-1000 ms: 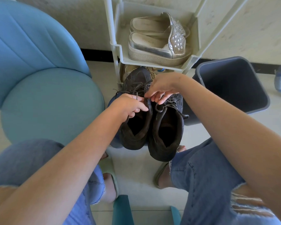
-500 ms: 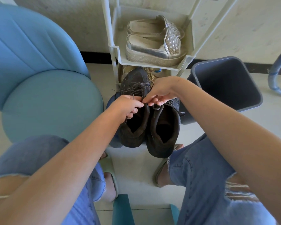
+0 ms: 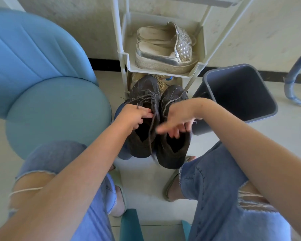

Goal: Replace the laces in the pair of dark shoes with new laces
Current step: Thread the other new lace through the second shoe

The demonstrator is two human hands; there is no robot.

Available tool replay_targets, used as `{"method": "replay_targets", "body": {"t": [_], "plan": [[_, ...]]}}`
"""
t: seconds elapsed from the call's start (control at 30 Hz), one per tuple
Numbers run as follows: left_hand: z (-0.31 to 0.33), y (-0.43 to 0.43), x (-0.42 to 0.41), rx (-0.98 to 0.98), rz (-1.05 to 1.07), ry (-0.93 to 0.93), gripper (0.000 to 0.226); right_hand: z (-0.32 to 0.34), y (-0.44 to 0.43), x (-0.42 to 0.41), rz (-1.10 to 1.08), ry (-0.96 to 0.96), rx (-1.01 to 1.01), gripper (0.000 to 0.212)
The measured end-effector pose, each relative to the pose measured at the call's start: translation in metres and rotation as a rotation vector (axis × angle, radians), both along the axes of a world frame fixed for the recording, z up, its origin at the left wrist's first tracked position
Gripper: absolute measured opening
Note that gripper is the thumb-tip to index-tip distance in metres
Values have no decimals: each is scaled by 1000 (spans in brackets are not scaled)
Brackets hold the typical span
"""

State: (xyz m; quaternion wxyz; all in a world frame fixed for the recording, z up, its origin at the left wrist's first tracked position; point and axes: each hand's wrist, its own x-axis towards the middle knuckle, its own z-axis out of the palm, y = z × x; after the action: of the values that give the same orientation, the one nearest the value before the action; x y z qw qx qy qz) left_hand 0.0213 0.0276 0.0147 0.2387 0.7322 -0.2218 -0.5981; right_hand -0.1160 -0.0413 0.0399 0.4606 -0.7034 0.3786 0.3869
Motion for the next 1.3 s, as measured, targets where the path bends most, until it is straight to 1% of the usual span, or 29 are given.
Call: {"method": "replay_targets", "body": {"t": [0.07, 0.1, 0.17, 0.2, 0.3, 0.37, 0.4, 0.47, 0.5, 0.53, 0.57, 0.6, 0.63, 0.67, 0.7, 0.73, 0.77, 0.8, 0.83, 0.87, 0.9, 0.97, 1.03, 1.1, 1.17, 1.23, 1.3], "plan": [[2, 1, 0, -13, -38, -2, 25, -9, -11, 1, -435, -157, -171, 57], [2, 3, -1, -35, -53, 15, 28, -13, -13, 4, -524, -205, -254, 58], [1, 6, -2, -68, -43, 18, 32, -23, -9, 12, -445, -222, -406, 54], [0, 6, -4, -59, -38, 24, 32, -28, -5, 16, -390, -211, -432, 49], [-6, 5, -9, -30, -72, 20, 29, -30, -3, 19, -359, -196, -372, 40], [-9, 5, -10, -25, -137, -16, 18, -26, -8, 15, -345, -217, -338, 33], [-11, 6, -10, -45, -201, -63, 15, -24, -10, 12, -316, -232, -313, 30], [-19, 9, -11, -123, -329, -174, 20, -16, -10, 9, -192, -227, -213, 26], [-22, 10, -11, -153, -357, -235, 19, -11, -9, 7, -124, -206, -115, 25], [-25, 11, -11, -155, -368, -287, 14, -5, -7, 5, -66, -176, 11, 24], [-28, 10, -10, -149, -360, -317, 14, 0, -6, 4, -18, -144, 144, 22], [-31, 10, -8, -143, -340, -317, 21, 4, -6, 3, 28, -111, 255, 21], [-35, 9, -8, -138, -329, -300, 28, 8, -5, 1, 70, -75, 320, 21], [-36, 8, -8, -138, -329, -287, 32, 9, -6, -1, 97, -36, 322, 25], [-37, 7, -8, -148, -337, -291, 35, 9, -7, -3, 98, 2, 266, 34], [-37, 7, -8, -159, -342, -295, 35, 7, -10, -4, 55, 22, 157, 46], [-37, 8, -8, -173, -343, -300, 30, 2, -13, -4, -42, 8, 12, 57], [-37, 8, -8, -187, -348, -301, 24, -4, -17, -3, -166, -51, -148, 63], [-37, 7, -7, -205, -358, -300, 22, -10, -20, -1, -278, -131, -289, 64], [-38, 8, -6, -214, -370, -299, 24, -15, -21, 2, -345, -192, -383, 62], [-38, 8, -6, -221, -380, -305, 28, -19, -20, 6, -358, -222, -426, 58], [-39, 7, -6, -233, -392, -319, 33, -26, -15, 14, -304, -211, -401, 47], [-37, 8, -7, -240, -406, -329, 25, -28, -12, 19, -278, -192, -349, 36], [-37, 8, -7, -247, -410, -329, 28, -25, -13, 20, -308, -192, -288, 27], [-37, 8, -7, -235, -411, -335, 27, -20, -15, 17, -335, -197, -178, 23], [-37, 6, -7, -192, -397, -345, 23, -14, -16, 13, -237, -171, -26, 22], [-36, 3, -8, -148, -401, -359, 38, -10, -17, 9, -104, -114, 56, 21]]}}
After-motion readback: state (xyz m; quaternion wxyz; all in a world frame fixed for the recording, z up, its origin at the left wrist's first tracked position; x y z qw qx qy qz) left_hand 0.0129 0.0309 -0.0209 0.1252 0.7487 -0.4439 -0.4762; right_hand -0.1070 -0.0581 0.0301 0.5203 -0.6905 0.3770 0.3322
